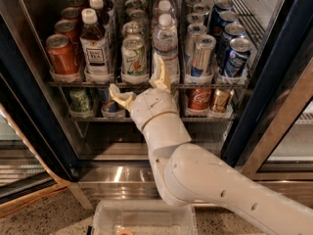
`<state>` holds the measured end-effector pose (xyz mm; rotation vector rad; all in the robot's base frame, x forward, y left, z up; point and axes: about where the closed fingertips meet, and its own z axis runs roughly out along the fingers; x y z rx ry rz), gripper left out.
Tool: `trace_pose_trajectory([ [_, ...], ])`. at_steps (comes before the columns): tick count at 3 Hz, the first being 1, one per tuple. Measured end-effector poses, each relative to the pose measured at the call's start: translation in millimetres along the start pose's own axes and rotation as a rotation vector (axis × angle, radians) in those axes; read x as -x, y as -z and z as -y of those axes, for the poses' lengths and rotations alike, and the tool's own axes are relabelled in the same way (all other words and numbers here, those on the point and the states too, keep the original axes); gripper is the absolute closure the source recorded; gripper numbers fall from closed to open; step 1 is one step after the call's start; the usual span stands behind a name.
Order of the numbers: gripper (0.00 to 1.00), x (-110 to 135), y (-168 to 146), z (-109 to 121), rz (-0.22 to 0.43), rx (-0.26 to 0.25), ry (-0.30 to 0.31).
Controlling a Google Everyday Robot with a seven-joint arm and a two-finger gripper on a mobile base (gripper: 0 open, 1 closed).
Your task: Pick water bottle from top shelf of fridge
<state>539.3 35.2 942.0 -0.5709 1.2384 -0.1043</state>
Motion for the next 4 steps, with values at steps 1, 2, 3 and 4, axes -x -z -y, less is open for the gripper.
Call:
trace_pose_trajectory([
  [1, 0.43, 0, 5, 3, -0.015, -0.060, 0.024],
  [2, 0.47, 6, 20, 6, -0.028, -0.170, 0.085],
  [3, 0.51, 14, 31, 10, -0.021, -0.286, 0.134],
  [4, 0.44, 7, 41, 37, -0.053, -0.437, 0.166],
])
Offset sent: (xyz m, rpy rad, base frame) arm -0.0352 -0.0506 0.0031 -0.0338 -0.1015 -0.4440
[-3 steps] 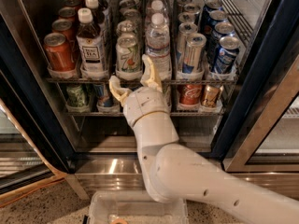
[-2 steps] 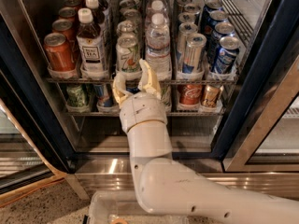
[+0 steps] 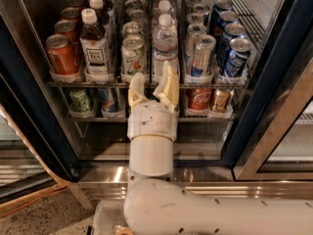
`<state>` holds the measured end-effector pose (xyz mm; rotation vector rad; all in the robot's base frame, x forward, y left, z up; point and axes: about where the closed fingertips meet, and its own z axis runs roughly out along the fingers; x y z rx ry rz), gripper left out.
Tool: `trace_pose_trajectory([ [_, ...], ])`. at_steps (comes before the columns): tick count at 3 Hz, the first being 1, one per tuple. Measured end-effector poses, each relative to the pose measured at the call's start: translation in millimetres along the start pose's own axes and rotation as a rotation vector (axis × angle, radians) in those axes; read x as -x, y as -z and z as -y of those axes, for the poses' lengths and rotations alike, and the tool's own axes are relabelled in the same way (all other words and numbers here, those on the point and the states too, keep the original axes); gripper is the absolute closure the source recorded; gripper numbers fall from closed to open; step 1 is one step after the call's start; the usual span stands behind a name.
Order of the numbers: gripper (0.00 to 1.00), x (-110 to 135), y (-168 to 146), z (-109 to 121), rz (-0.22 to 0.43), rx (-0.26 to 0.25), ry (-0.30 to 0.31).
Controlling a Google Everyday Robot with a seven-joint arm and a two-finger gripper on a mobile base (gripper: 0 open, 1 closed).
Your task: Pick water bottle from top shelf of fridge
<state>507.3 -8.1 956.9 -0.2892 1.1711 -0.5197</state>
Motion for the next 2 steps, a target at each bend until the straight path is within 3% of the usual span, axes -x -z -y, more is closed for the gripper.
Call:
trace_pose_trajectory([
  [1, 0.36, -22.6, -11.9, 23.8, -0.060, -0.096, -0.017],
  [2, 0.17, -23.1, -12.2, 24.9, -0.062, -0.100, -0.017],
])
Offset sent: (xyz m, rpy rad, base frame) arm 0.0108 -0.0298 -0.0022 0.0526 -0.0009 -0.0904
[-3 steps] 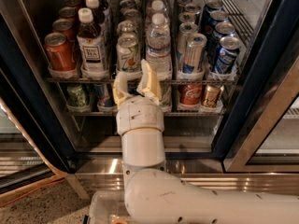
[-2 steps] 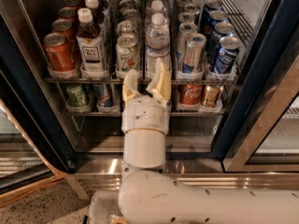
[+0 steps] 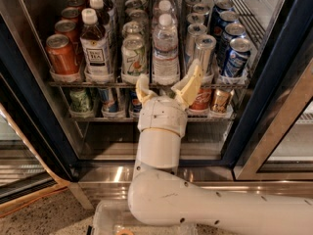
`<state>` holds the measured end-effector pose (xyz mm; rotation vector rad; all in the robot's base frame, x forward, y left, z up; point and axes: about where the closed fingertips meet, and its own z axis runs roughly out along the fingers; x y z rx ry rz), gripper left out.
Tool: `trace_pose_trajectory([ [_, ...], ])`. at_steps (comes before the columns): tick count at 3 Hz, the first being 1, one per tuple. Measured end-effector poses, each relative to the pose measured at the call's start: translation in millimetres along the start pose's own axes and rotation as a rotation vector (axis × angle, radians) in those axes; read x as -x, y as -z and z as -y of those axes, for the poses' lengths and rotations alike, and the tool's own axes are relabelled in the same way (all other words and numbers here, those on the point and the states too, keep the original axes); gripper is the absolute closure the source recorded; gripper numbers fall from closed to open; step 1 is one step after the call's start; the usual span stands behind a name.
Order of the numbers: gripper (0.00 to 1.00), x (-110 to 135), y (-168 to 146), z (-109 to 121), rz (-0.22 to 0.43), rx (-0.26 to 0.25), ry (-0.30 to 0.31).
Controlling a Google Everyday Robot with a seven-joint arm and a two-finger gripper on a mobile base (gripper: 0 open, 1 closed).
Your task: Pick water bottle from top shelf of fridge
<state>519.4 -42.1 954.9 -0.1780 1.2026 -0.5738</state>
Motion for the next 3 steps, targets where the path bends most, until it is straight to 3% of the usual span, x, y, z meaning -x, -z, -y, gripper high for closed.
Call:
trace_pose_trajectory([
  [1, 0.04, 0, 0, 0, 0.000, 0.000, 0.000],
  [2, 0.10, -6, -4, -2, -0.028, 0.039, -0.037],
  [3, 0.25, -18, -10, -12, -0.068, 0.089, -0.073],
])
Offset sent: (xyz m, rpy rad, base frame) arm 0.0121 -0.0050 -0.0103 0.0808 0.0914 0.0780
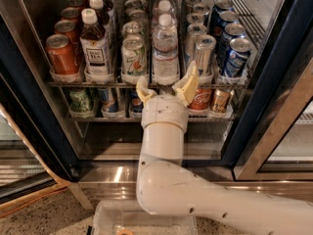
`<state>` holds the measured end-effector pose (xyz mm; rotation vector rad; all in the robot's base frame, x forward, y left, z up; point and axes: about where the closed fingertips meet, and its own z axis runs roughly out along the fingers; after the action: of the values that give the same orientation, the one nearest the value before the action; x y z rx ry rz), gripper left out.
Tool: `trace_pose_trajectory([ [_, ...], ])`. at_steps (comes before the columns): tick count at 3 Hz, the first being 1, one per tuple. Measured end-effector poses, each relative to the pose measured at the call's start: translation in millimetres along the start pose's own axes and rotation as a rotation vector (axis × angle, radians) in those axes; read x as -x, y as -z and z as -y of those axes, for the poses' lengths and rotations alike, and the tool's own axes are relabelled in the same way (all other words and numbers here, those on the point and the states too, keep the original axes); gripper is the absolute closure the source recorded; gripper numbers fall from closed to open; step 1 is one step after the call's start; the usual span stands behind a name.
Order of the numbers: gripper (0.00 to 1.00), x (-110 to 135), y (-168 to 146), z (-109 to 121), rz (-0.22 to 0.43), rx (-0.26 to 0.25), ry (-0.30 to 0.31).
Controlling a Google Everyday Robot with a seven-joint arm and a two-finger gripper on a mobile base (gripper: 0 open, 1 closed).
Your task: Pick water bottle from top shelf of fridge
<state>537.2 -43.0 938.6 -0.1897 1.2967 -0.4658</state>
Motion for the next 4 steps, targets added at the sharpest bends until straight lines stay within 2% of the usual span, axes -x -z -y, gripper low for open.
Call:
trace_pose_trajectory([
  [2, 0.35, -18, -20, -12, -0.031, 0.011, -0.038],
  [4, 0.35, -18, -52, -7, -0.019, -0.004, -0.039],
])
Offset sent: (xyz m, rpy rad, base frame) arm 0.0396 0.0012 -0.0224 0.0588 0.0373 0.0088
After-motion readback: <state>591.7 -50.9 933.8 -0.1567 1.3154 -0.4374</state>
